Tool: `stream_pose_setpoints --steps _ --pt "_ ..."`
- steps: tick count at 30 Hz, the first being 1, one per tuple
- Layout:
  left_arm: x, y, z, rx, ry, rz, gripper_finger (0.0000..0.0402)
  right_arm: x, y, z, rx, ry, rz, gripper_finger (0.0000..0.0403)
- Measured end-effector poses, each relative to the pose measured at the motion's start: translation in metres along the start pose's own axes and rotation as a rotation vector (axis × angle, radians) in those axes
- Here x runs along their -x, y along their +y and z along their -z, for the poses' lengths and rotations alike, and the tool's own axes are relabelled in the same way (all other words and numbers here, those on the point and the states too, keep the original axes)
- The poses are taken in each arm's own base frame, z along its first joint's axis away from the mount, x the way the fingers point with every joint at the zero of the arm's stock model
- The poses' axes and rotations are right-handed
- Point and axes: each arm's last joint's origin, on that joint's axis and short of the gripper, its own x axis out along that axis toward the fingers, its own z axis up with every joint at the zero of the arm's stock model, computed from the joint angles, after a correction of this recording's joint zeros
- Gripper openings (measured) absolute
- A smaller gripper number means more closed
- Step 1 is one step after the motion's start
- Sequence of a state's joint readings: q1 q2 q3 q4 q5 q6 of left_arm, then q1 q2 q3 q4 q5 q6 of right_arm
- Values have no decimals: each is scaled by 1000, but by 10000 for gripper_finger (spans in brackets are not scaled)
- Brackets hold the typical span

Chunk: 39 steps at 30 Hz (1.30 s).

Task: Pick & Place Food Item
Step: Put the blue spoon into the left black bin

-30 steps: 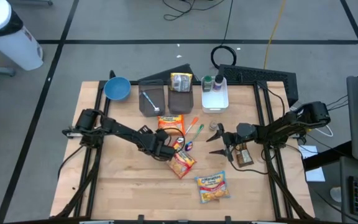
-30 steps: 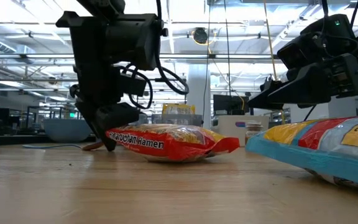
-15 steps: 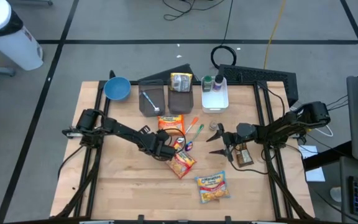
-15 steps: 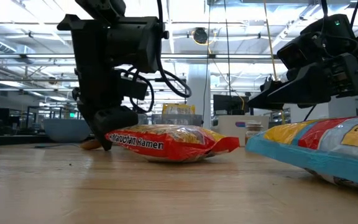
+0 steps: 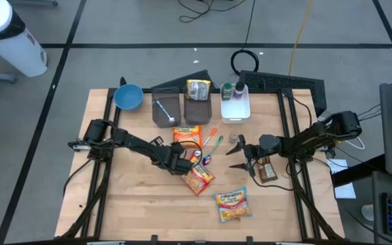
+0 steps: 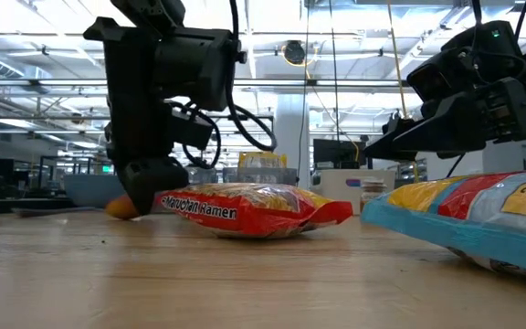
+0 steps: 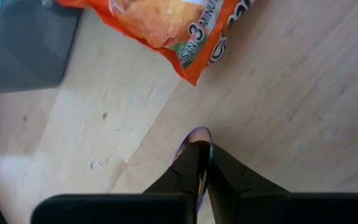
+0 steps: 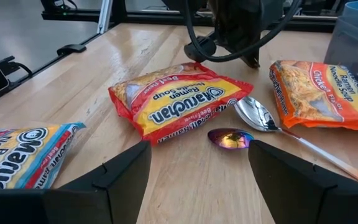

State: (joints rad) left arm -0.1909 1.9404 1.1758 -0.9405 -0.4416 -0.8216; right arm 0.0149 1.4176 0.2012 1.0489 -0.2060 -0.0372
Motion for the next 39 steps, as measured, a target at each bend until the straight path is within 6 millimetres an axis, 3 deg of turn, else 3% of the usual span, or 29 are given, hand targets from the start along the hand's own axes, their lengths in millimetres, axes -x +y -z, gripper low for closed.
stream_pose_setpoints --steps 5,10,21,28,33,39 --pt "6 3 -1 -25 -14 18 10 0 -1 -2 -1 -16 36 265" --pt "26 12 -3 -6 -112 24 8 0 -3 -4 -36 -37 83 265" --pt "113 52 16 63 -451 116 8 1 -2 -11 -102 -110 70 265" --pt "153 70 38 80 -633 181 8 -14 7 -34 1 -189 -6 265" --pt "162 66 45 47 -720 204 6 -37 13 -56 98 -132 -38 265" --pt "138 64 59 18 -717 190 6 -46 1 -81 133 -187 9 265"
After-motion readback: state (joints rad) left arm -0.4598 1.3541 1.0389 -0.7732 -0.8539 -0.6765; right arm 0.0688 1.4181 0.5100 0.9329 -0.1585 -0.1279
